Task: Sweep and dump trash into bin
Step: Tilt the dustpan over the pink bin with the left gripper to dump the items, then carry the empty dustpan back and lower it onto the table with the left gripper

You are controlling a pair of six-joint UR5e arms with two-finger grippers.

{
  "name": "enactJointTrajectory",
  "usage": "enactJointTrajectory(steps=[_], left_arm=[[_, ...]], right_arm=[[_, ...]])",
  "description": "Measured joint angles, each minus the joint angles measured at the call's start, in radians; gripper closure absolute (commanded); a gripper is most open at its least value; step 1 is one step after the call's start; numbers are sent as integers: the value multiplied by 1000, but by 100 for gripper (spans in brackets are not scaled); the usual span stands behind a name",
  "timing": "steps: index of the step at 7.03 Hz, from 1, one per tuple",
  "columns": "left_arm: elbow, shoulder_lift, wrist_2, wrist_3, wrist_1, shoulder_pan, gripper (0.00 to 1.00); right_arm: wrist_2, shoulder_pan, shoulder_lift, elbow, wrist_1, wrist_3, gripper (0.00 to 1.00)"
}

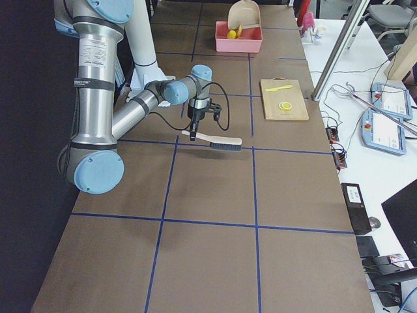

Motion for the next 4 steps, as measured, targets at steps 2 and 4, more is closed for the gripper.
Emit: enactJointTrajectory(steps=[2, 4], left_arm=[[-6, -30, 8, 21, 31, -2, 100], [-49, -51, 5, 21, 67, -7, 100]], right_arm=[[0, 2, -16, 4, 1, -12, 100], [0, 11, -51, 14, 1, -40, 100]])
